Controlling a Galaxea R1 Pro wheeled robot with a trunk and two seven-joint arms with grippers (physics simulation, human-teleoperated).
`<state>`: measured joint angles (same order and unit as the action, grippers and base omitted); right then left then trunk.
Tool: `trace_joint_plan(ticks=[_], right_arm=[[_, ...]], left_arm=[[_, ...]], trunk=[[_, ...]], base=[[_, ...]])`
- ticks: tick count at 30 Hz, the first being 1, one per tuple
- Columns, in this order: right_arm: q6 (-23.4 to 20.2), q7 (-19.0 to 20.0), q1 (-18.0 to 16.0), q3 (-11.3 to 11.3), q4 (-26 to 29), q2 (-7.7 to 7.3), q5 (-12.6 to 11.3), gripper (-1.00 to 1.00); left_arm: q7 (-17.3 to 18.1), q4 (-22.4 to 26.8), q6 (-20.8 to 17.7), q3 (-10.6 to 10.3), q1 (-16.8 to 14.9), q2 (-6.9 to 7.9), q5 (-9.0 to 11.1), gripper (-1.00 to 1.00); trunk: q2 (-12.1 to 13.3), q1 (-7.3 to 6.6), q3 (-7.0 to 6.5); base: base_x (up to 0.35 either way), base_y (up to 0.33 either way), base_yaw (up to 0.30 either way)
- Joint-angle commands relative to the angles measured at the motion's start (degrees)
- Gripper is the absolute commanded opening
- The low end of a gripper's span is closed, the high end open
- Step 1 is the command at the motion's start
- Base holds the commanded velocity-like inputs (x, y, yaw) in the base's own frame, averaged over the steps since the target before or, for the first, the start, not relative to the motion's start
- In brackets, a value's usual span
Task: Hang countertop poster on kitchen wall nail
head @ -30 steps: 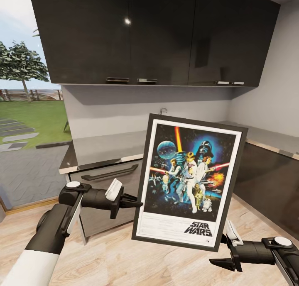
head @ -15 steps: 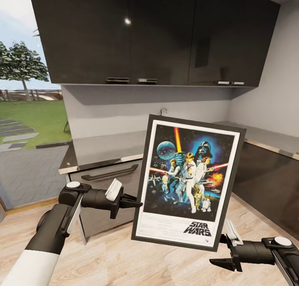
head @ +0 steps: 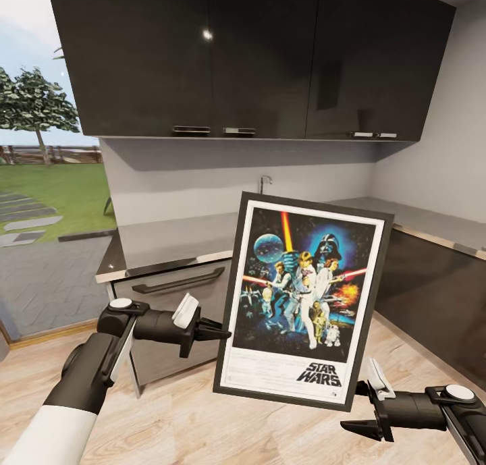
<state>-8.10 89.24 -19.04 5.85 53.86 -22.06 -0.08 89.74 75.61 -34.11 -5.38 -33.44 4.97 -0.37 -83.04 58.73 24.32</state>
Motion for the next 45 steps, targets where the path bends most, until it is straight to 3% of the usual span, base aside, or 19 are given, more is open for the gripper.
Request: trace_joint_plan(ticks=[1,45], right_arm=[[-0.60,0.23,-0.03,0.04,0.02,0.00,-0.01,1.00],[-0.60,0.23,-0.03,0.04,0.02,0.00,-0.01,1.00]], left_arm=[[0.09,0.02,-0.40,-0.07,-0.04,0.04,-0.03,-1.00],[0.09,-2.48,0.00,-0.28,-0.04,-0.04,0.14,-1.00]], trunk=[[-0.04,0.00,0.07],[-0.04,0.00,0.07]], base=[[0.000,0.000,0.000],[0.000,0.000,0.000]])
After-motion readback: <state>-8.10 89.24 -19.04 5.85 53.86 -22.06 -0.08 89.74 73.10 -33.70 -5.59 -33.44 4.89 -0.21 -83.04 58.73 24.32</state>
